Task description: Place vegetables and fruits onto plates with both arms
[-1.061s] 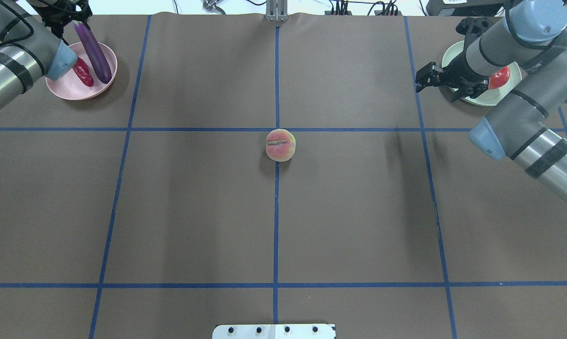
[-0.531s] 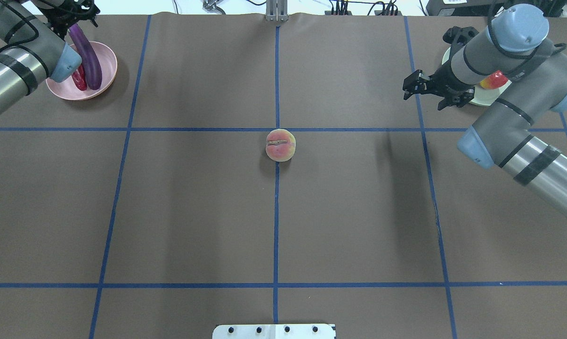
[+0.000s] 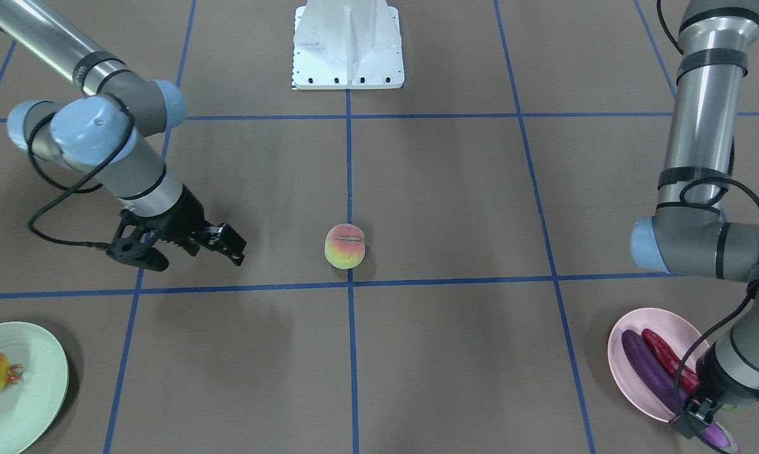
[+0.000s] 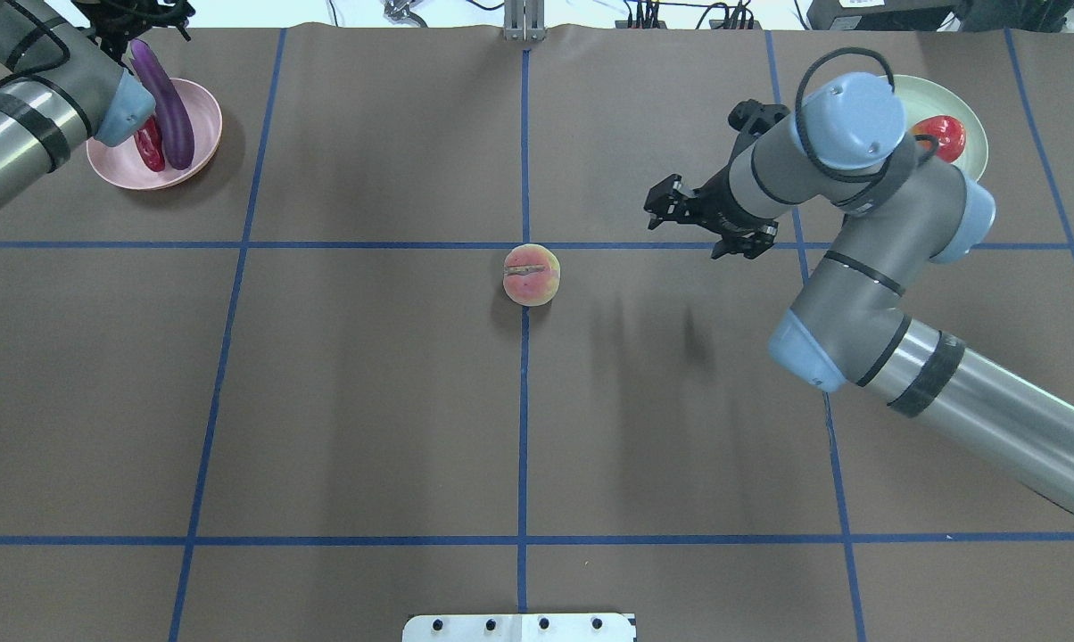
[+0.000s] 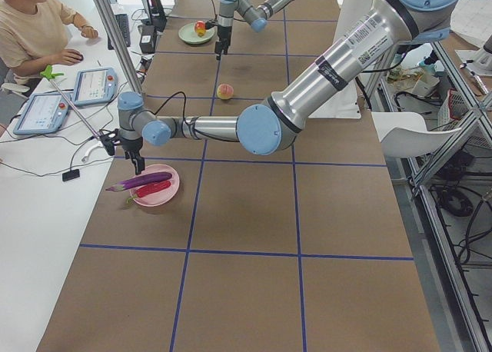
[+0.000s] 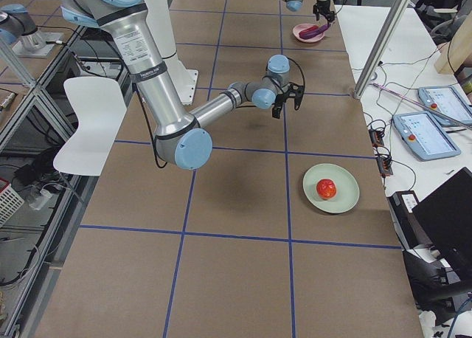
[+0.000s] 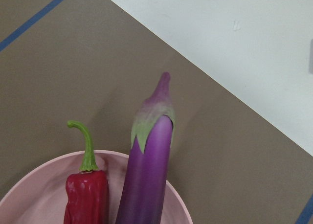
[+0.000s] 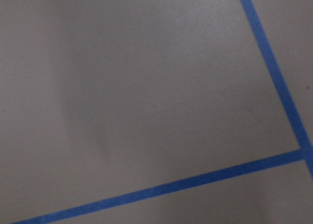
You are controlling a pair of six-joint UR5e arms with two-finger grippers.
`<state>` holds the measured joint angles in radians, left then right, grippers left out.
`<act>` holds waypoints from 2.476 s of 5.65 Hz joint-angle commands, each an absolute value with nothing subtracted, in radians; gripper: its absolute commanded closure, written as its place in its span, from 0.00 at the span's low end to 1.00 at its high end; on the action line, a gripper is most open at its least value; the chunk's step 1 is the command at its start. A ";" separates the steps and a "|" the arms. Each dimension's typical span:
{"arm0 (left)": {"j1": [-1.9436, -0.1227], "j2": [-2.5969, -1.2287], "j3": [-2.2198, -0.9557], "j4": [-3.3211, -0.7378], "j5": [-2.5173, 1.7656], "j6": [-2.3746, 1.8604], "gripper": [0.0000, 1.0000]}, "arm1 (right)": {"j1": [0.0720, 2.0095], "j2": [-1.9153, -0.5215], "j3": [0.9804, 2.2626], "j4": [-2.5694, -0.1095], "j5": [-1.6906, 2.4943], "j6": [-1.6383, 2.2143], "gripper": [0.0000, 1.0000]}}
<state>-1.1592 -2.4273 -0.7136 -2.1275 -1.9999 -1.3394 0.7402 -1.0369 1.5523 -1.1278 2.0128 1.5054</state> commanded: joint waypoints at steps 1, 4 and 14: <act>-1.169 -2.419 -0.757 -2.123 -2.096 -1.324 0.00 | 0.652 -0.941 1.545 -1.135 1.955 1.560 0.00; -1.209 -2.164 -1.189 -1.982 -2.284 -1.117 0.00 | 0.611 -0.815 1.481 -1.271 1.904 1.545 0.00; -1.195 -2.106 -1.358 -1.835 -2.220 -1.161 0.00 | 0.568 -0.693 1.261 -1.258 1.847 1.603 0.00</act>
